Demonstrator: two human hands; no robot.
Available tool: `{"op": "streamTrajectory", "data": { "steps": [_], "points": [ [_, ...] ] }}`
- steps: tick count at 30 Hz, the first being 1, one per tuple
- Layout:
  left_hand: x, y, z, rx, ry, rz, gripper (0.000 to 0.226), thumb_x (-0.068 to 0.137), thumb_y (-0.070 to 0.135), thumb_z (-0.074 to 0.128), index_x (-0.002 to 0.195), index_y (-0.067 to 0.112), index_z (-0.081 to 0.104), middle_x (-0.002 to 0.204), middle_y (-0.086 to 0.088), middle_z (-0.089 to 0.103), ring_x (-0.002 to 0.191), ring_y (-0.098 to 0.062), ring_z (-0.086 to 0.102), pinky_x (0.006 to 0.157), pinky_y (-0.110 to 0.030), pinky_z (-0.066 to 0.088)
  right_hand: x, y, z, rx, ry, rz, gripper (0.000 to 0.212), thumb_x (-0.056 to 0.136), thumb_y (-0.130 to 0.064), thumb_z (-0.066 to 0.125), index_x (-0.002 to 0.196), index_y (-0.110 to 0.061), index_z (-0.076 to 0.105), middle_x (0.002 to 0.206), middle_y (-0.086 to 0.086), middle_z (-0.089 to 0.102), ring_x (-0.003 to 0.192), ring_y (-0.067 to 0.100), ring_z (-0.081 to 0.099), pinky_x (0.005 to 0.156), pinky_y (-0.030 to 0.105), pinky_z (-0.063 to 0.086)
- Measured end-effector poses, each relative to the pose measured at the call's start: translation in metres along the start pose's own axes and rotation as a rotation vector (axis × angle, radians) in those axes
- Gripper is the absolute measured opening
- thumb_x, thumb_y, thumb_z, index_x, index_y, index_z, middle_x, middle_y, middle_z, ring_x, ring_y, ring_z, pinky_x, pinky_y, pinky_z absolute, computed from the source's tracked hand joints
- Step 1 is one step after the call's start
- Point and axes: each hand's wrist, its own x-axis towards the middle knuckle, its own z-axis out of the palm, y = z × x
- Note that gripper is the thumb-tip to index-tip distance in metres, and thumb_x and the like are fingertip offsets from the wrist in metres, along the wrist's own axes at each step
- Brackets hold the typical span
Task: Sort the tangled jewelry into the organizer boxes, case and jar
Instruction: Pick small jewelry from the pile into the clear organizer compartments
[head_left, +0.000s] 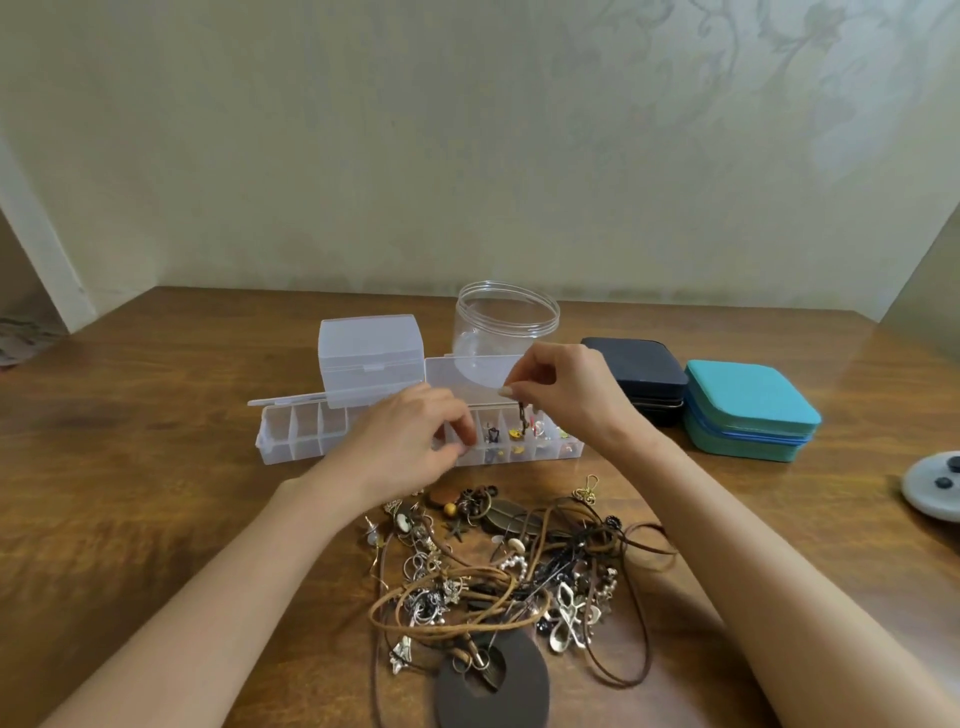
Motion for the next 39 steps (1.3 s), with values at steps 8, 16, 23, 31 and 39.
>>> {"op": "streamTrajectory", "data": {
  "steps": [8,16,23,31,39],
  "points": [
    [0.004,0.009,-0.004,-0.401,0.251,-0.099,0.035,0.079,0.034,0.071,0.110,0.029,0.055,0.099,0.021,0.060,0.077,0.003,0.056,0.067,-0.007,0.043,0.004,-0.026,-0.022,0.293,-0.227,0.026,0.011,0.080,-0.011,0.073,0.084,-0.005,0.064,0.069,0.005,0.067,0.057,0.009,0.061,0.055,0.019,0.052],
    [0.005,0.004,-0.004,-0.821,0.402,-0.227,0.012,0.080,0.010,0.070,0.091,0.012,0.065,0.069,-0.004,0.066,0.070,-0.009,0.068,0.064,-0.015,0.050,0.006,-0.015,0.001,-0.261,-0.052,-0.049,0.016,0.086,-0.031,0.067,0.093,-0.018,0.071,0.078,-0.009,0.059,0.069,0.005,0.056,0.066,0.024,0.049],
    [0.006,0.007,-0.005,-0.866,0.441,-0.262,0.004,0.086,0.014,0.065,0.088,0.013,0.062,0.074,-0.005,0.069,0.057,0.002,0.059,0.058,-0.012,0.046,0.003,-0.015,0.024,-0.623,-0.088,-0.125,0.013,0.090,-0.030,0.062,0.096,-0.026,0.073,0.093,-0.006,0.055,0.078,0.012,0.051,0.056,0.020,0.029],
    [0.003,0.007,-0.008,-0.883,0.439,-0.271,0.015,0.086,0.011,0.065,0.096,0.017,0.056,0.077,-0.004,0.071,0.054,-0.004,0.059,0.046,-0.016,0.043,0.008,-0.019,-0.001,-0.355,-0.043,-0.013,0.010,0.083,-0.033,0.071,0.088,-0.025,0.074,0.067,-0.019,0.048,0.061,0.000,0.045,0.052,0.018,0.034],
    [0.005,0.007,-0.005,-0.874,0.350,-0.265,0.010,0.089,0.004,0.057,0.094,0.009,0.064,0.082,-0.010,0.067,0.059,-0.007,0.063,0.054,-0.018,0.052,-0.004,-0.029,-0.023,0.157,-0.071,0.042,0.010,0.080,-0.025,0.074,0.080,-0.014,0.073,0.064,-0.018,0.063,0.049,-0.011,0.049,0.048,0.006,0.035]
  ]
}}
